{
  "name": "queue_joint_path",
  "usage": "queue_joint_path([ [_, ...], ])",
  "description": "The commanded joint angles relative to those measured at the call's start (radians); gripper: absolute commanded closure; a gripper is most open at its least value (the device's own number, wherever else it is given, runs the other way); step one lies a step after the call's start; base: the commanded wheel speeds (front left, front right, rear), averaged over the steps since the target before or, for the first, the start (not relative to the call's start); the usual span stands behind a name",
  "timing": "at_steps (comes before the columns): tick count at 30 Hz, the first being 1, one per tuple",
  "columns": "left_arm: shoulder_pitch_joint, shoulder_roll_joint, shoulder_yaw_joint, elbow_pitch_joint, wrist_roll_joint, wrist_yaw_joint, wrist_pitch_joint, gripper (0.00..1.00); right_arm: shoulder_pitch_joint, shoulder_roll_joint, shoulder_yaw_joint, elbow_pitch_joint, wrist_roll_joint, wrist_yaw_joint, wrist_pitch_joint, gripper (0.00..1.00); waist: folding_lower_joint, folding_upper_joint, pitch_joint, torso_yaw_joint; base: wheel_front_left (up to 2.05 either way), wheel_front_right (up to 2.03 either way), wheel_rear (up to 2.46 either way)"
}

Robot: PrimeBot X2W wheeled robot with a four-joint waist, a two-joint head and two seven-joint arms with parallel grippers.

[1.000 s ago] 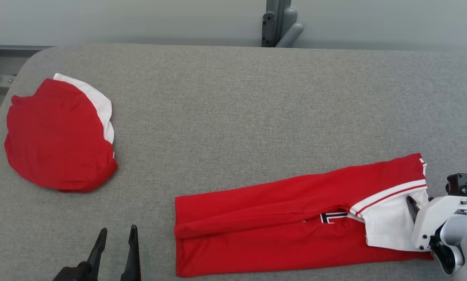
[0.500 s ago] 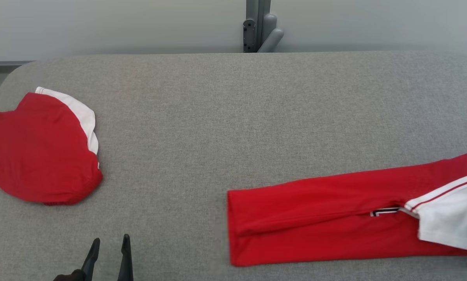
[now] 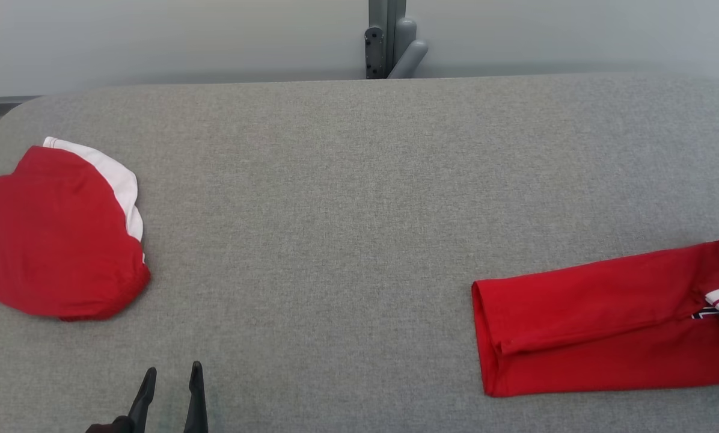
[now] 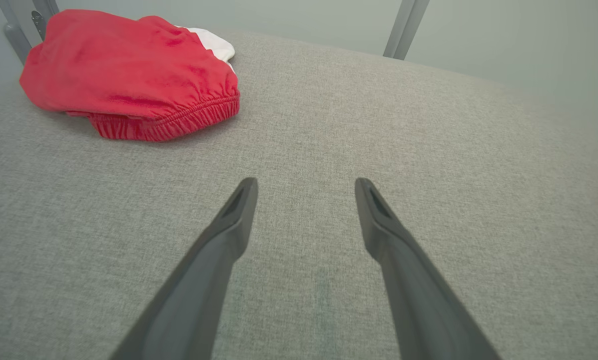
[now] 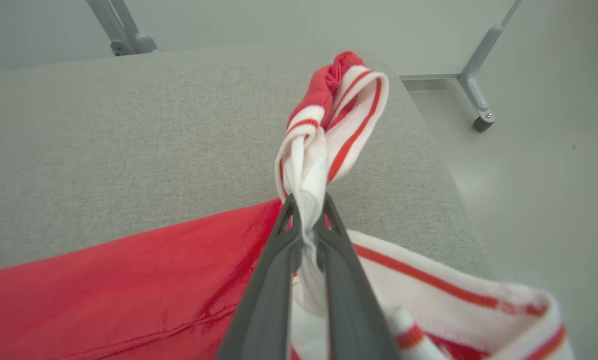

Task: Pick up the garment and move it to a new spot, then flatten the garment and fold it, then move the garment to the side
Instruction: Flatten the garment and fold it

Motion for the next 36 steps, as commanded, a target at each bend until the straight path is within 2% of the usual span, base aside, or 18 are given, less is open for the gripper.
queue_joint_path([
  [1,-0.002,-0.007,0.005,0.006,0.01,-0.004,-0.003,0.0,0.056,0.051,0.041,-0.098,0.009,0.0,-0.006,1.0,0.0,0.0,-0.007,-0.002,0.0,0.0,0.0],
  [5,0.015,-0.015,0.007,0.014,0.012,-0.007,-0.003,0.0,0.151,0.173,0.147,-0.298,-0.022,0.0,0.018,1.0,0.0,0.0,-0.019,-0.012,0.0,0.0,0.0],
  [9,0.01,-0.018,-0.004,0.033,0.015,-0.008,-0.003,0.0,0.188,0.294,0.267,-0.372,-0.081,0.0,0.032,1.0,0.0,0.0,-0.023,-0.018,0.0,0.0,0.0],
  [10,0.01,-0.018,-0.004,0.033,0.015,-0.008,-0.003,0.0,0.188,0.294,0.267,-0.372,-0.081,0.0,0.032,1.0,0.0,0.0,-0.023,-0.018,0.0,0.0,0.0],
  [13,-0.002,-0.021,-0.011,0.04,0.017,-0.009,-0.003,0.0,0.176,0.38,0.321,-0.346,-0.121,0.0,0.011,1.0,0.0,0.0,-0.023,-0.019,0.0,0.0,0.0],
  [17,-0.004,-0.022,-0.024,0.05,0.021,-0.011,-0.003,0.0,0.163,0.448,0.367,-0.278,-0.155,0.0,-0.021,1.0,0.0,0.0,-0.032,-0.005,0.0,0.0,0.0],
  [27,0.016,-0.024,-0.036,0.072,-0.004,-0.004,-0.003,0.0,0.125,0.499,0.387,-0.171,-0.225,0.0,-0.086,1.0,0.0,0.0,-0.046,0.016,0.0,0.0,0.0],
  [28,0.018,-0.024,-0.039,0.073,-0.005,-0.001,-0.003,0.0,0.128,0.503,0.389,-0.17,-0.228,0.0,-0.094,0.7,0.0,0.0,-0.051,0.018,0.0,0.0,0.0],
  [29,0.02,-0.024,-0.043,0.073,-0.006,0.0,-0.003,0.0,0.132,0.504,0.389,-0.172,-0.232,0.0,-0.1,0.0,0.0,0.0,-0.053,0.019,0.0,0.0,0.0],
  [32,0.028,-0.024,-0.049,0.071,-0.015,0.007,-0.003,0.0,0.151,0.511,0.389,-0.203,-0.237,0.0,-0.114,0.0,0.0,0.0,-0.061,0.02,0.0,0.0,0.0],
  [36,0.046,-0.023,-0.043,0.065,-0.026,0.015,-0.003,0.0,0.177,0.524,0.36,-0.305,-0.23,0.0,-0.158,0.0,0.0,0.0,-0.076,0.006,0.0,0.0,0.0],
])
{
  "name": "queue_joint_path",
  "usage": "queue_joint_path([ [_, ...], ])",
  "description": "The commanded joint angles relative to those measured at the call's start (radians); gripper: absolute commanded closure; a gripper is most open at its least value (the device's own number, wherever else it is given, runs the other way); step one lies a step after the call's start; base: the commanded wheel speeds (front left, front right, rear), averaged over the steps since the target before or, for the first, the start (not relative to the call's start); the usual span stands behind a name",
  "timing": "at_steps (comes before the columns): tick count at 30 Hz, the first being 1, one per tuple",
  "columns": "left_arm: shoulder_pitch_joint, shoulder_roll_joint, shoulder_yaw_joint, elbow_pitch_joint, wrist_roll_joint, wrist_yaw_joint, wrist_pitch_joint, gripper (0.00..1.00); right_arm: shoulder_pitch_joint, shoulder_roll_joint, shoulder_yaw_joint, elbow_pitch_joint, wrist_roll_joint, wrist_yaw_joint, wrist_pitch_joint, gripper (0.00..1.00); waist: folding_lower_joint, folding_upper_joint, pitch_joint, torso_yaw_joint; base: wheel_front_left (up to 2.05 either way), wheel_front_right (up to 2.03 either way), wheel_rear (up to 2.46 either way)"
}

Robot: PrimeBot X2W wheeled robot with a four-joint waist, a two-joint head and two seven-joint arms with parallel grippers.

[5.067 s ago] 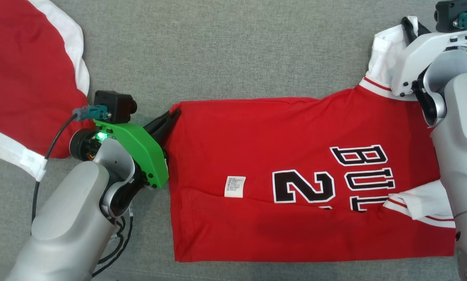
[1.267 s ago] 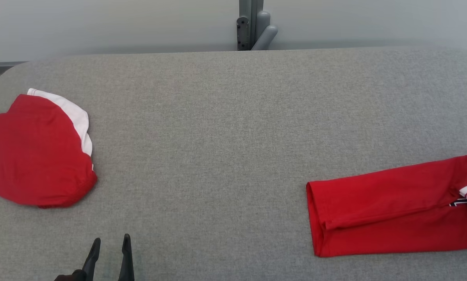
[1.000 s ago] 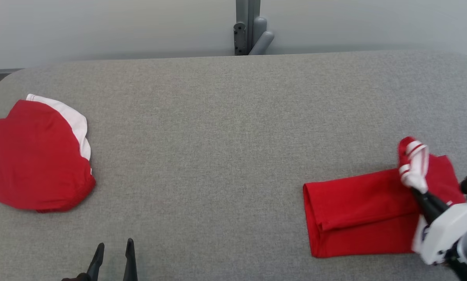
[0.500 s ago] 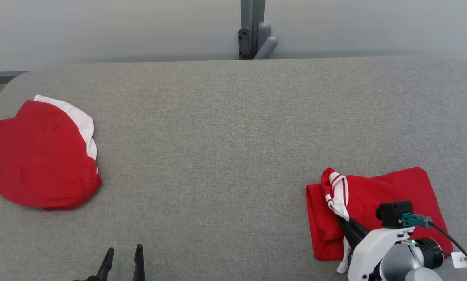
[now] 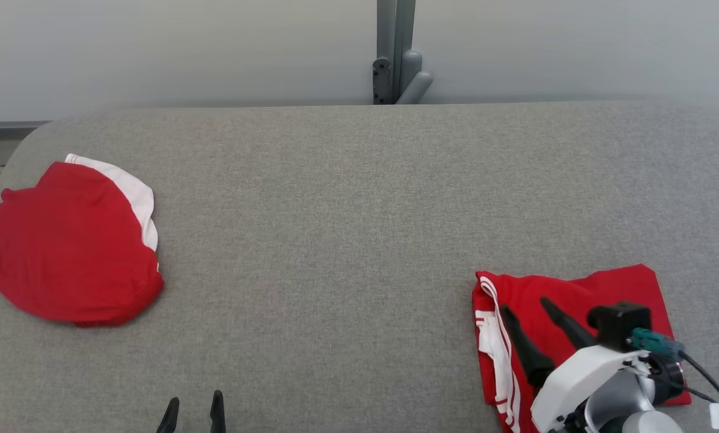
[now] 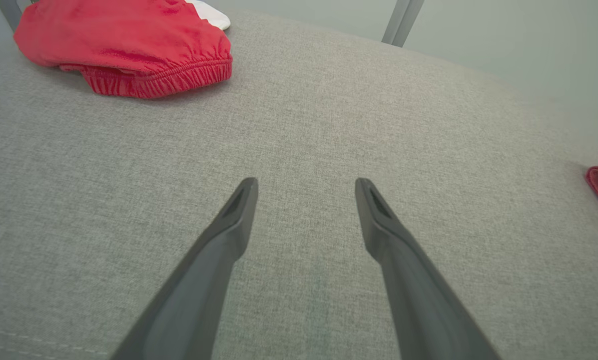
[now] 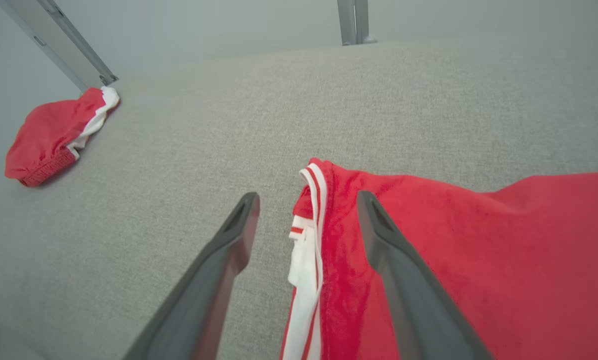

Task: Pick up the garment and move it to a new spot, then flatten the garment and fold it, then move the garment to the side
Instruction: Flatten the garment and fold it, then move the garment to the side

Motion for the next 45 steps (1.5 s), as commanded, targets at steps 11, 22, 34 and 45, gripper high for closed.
queue_joint_path([
  [11,0.043,0.001,-0.003,-0.059,-0.003,0.02,-0.002,0.0,0.105,-0.004,-0.2,-0.096,-0.07,0.0,-0.273,0.0,0.0,0.0,-0.051,-0.048,0.0,0.0,0.0],
  [22,0.052,0.001,0.009,-0.129,0.035,0.032,-0.002,0.0,0.136,-0.035,-0.289,0.089,-0.172,0.0,-0.447,0.0,0.0,0.0,-0.077,-0.036,0.0,0.0,0.0],
  [34,0.051,0.001,-0.002,-0.107,0.053,0.018,-0.002,0.0,0.166,-0.016,-0.313,0.082,-0.243,0.0,-0.448,0.0,0.0,0.0,-0.106,0.011,0.0,0.0,0.0],
  [45,0.059,0.001,-0.003,-0.098,0.049,0.012,-0.002,0.0,0.151,0.0,-0.298,0.078,-0.244,0.0,-0.448,0.0,0.0,0.0,-0.105,0.018,0.0,0.0,0.0],
])
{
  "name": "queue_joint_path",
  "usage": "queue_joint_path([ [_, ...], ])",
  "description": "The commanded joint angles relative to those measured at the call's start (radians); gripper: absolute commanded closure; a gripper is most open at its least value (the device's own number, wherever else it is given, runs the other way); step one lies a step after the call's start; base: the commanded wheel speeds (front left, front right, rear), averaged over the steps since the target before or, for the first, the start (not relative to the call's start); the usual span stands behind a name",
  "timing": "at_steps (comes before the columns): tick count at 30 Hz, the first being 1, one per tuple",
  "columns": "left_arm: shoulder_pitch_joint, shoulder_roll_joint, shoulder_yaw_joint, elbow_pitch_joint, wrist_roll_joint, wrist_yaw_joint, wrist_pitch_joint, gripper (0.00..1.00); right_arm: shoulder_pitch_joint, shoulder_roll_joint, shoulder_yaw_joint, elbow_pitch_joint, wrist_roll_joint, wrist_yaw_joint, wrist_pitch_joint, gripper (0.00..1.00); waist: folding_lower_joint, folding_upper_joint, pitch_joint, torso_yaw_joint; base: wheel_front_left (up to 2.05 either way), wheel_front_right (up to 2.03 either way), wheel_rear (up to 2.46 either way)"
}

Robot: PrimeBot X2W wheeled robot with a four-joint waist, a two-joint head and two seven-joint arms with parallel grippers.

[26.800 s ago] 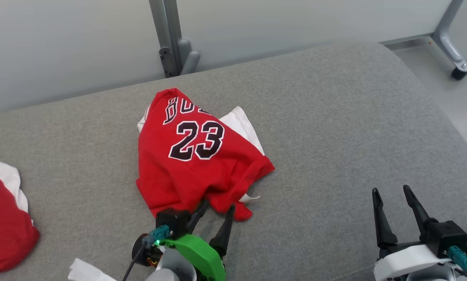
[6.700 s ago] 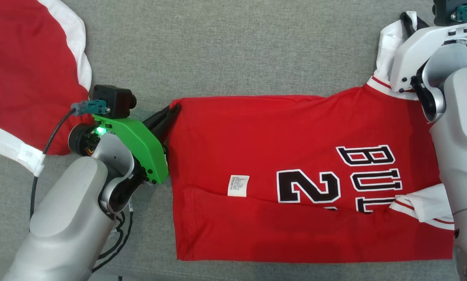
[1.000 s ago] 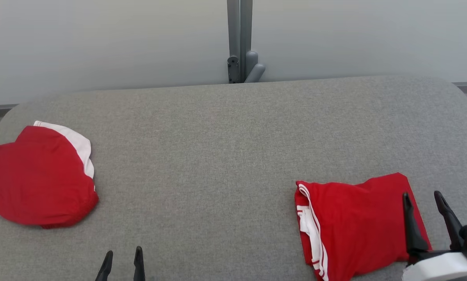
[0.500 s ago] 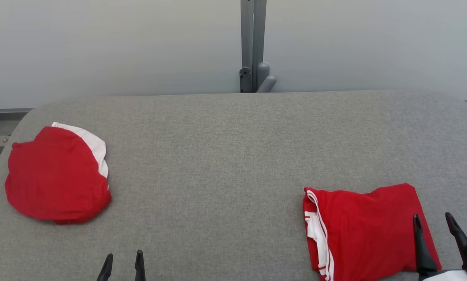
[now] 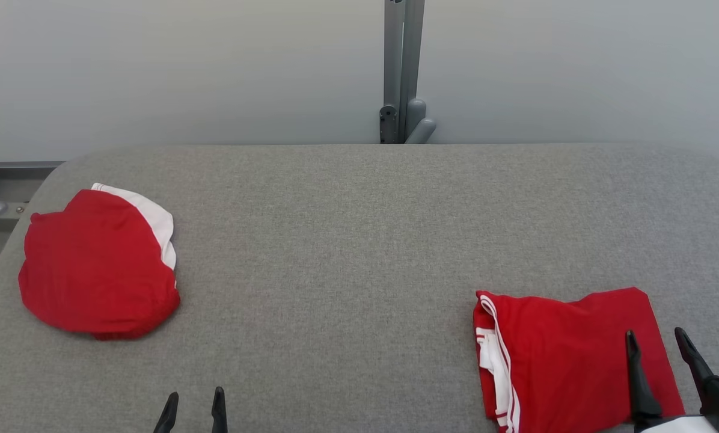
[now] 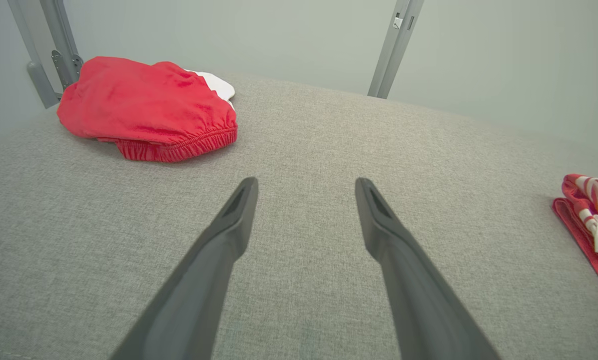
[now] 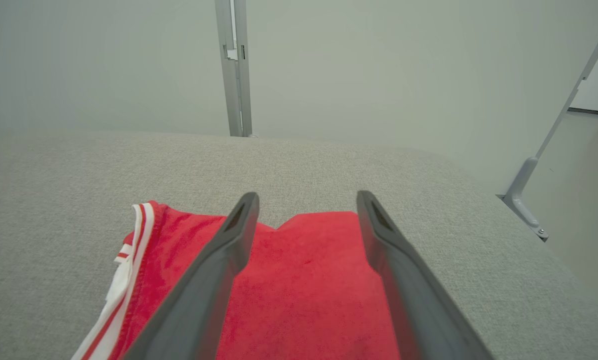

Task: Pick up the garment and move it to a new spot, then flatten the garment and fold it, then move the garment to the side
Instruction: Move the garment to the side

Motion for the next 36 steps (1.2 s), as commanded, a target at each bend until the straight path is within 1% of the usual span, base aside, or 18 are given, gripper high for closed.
queue_joint_path([
  [1,0.012,0.002,0.0,0.003,-0.002,-0.006,-0.002,0.0,-0.008,0.003,0.002,-0.002,0.0,0.0,-0.004,0.0,0.0,0.0,0.001,-0.001,0.0,0.0,0.0],
  [4,0.014,0.002,-0.004,0.004,-0.006,-0.002,-0.002,0.0,-0.008,0.004,0.004,0.003,0.01,0.0,-0.004,0.0,0.0,0.0,0.001,-0.002,0.0,0.0,0.0],
  [7,0.01,0.002,-0.006,0.001,-0.01,0.003,-0.002,0.0,-0.021,0.004,-0.015,0.027,0.041,0.0,-0.004,0.0,0.0,0.0,0.008,-0.005,0.0,0.0,0.0],
  [9,0.006,0.002,-0.006,-0.001,-0.012,0.003,-0.002,0.0,-0.035,-0.015,-0.017,0.067,0.056,0.0,-0.004,0.0,0.0,0.0,0.016,-0.008,0.0,0.0,0.0],
  [12,-0.001,0.002,-0.006,0.004,-0.005,-0.005,-0.002,0.0,-0.081,-0.073,0.004,0.157,0.074,-0.001,-0.003,0.0,0.0,0.0,0.028,-0.014,0.0,0.0,0.0],
  [15,-0.008,0.002,-0.002,0.006,-0.001,-0.008,-0.001,0.0,-0.141,-0.134,0.032,0.234,0.09,-0.001,0.051,0.0,0.0,0.0,0.039,-0.019,0.0,0.0,0.0],
  [16,-0.008,0.002,-0.002,0.006,-0.001,-0.008,-0.001,0.0,-0.141,-0.134,0.032,0.234,0.09,-0.001,0.051,0.0,0.0,0.0,0.039,-0.019,0.0,0.0,0.0],
  [20,-0.008,0.002,-0.002,0.009,0.002,-0.012,-0.001,0.0,-0.205,-0.199,0.071,0.305,0.112,-0.001,0.164,0.0,0.0,0.0,0.052,-0.025,0.0,0.0,0.0],
  [24,-0.016,0.002,0.0,0.011,0.004,-0.018,-0.001,0.0,-0.249,-0.237,0.107,0.36,0.137,-0.001,0.261,0.0,0.0,0.0,0.066,-0.026,0.0,0.0,0.0],
  [28,-0.031,0.002,0.004,0.01,0.006,-0.022,-0.001,0.0,-0.282,-0.251,0.133,0.403,0.161,-0.001,0.303,0.0,0.0,0.0,0.087,-0.024,0.0,0.0,0.0],
  [36,-0.062,0.002,0.007,0.01,0.016,-0.034,-0.001,0.0,-0.362,-0.255,0.188,0.501,0.2,-0.001,0.355,0.0,0.0,0.0,0.14,-0.02,0.0,0.0,0.0],
])
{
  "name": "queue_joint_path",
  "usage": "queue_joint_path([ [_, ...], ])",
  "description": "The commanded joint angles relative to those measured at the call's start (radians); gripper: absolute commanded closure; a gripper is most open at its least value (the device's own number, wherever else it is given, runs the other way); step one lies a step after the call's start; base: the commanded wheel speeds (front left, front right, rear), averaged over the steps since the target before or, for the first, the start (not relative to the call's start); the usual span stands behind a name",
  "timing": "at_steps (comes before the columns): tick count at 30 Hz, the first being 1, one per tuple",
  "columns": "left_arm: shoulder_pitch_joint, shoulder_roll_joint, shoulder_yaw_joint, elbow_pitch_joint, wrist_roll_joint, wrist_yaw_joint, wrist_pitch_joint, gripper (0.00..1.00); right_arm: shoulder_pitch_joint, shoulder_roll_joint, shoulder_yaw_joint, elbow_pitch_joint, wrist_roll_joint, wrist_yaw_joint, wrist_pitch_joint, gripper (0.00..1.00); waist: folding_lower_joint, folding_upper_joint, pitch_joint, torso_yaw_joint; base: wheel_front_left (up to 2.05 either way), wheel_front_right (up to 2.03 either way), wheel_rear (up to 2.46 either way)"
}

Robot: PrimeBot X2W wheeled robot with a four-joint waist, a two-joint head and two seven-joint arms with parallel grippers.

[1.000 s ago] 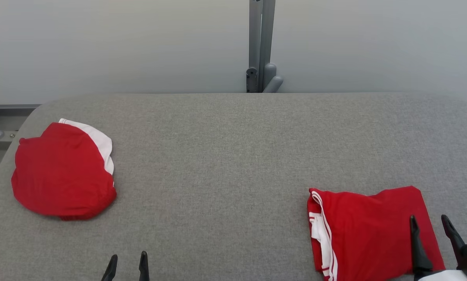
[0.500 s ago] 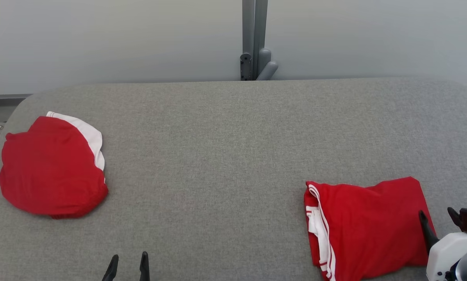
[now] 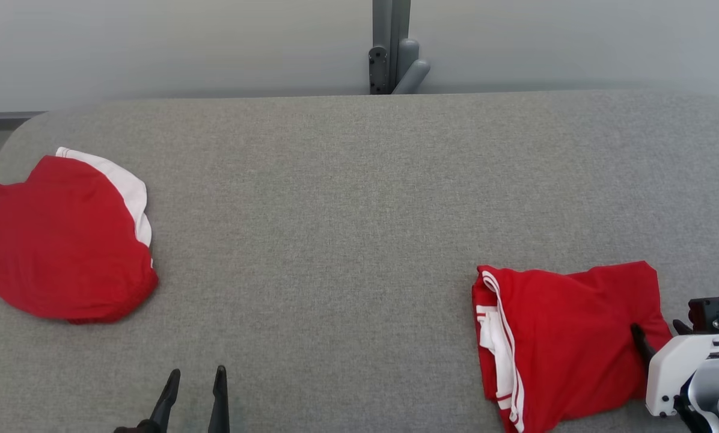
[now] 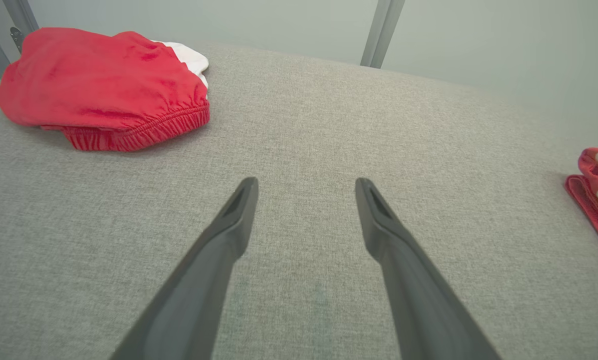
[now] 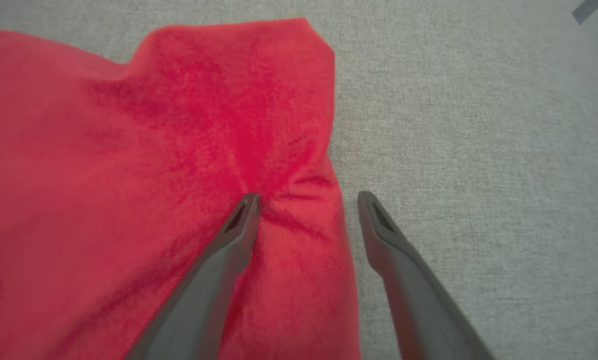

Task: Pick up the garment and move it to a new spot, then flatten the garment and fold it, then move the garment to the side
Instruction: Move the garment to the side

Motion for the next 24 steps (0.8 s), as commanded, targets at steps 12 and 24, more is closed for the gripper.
queue_joint_path([
  [12,-0.063,0.002,0.035,-0.002,0.009,-0.02,0.0,0.0,-0.153,-0.081,0.071,0.003,0.155,-0.002,0.011,1.0,0.0,0.0,0.096,-0.004,0.0,0.0,0.0],
  [24,-0.129,0.011,0.056,-0.022,0.04,-0.033,0.0,0.0,-0.332,-0.261,-0.057,-0.009,0.06,-0.002,0.069,1.0,0.0,0.0,0.2,-0.006,0.0,0.0,0.0],
])
